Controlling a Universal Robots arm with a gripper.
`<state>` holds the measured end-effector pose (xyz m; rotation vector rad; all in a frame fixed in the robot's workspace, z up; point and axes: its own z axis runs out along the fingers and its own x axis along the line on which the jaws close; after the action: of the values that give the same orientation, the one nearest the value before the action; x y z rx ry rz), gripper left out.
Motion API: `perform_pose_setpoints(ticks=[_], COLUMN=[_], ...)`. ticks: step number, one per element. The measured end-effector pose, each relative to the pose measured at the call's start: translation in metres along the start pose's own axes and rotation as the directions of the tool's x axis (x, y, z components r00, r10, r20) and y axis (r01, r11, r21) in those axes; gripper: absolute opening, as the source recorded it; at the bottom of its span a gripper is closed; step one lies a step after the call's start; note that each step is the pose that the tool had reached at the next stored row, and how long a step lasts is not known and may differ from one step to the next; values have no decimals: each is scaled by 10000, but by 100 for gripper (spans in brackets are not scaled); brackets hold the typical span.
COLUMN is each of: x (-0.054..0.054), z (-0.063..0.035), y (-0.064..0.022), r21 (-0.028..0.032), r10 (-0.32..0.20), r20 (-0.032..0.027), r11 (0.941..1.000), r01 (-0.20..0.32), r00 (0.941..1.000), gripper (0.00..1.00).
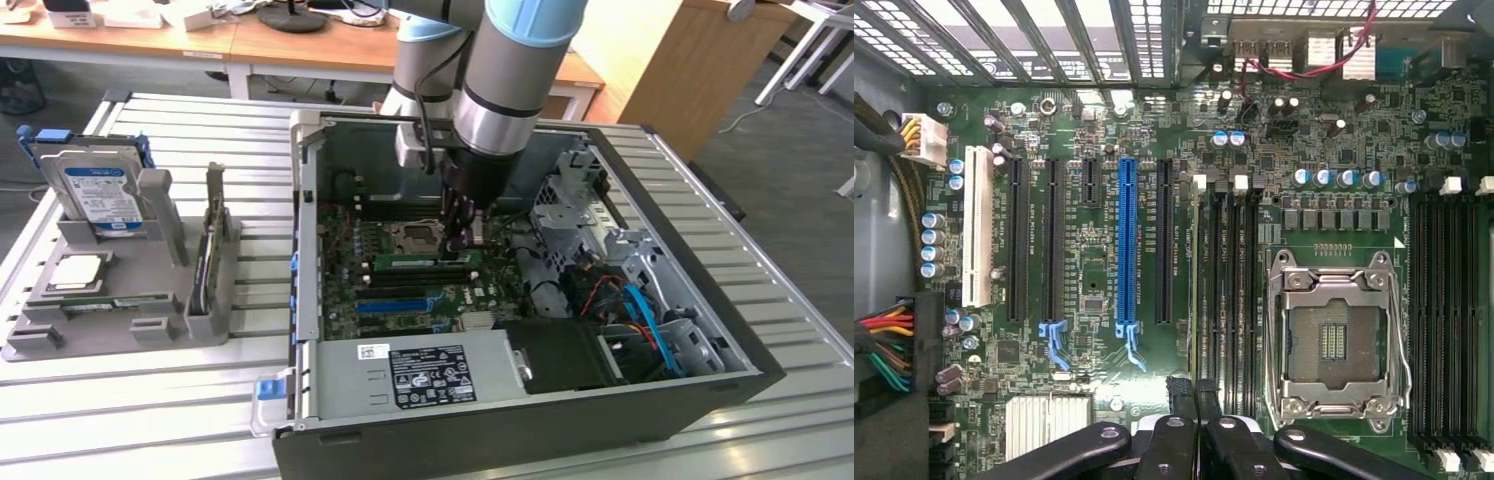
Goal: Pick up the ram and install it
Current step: 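Insert the ram into the slot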
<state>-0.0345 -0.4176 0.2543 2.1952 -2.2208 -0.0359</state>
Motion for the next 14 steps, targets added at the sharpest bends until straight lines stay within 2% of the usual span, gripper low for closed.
perform_pose_setpoints(ticks=[6, 14], x=[-34, -37], z=[5, 80], y=[0, -2], r21=[0, -2], r10=[20, 25], r20=[1, 1], r11=[10000, 10000], r01=[-20, -25], r00=[10000, 10000], gripper=[12, 12])
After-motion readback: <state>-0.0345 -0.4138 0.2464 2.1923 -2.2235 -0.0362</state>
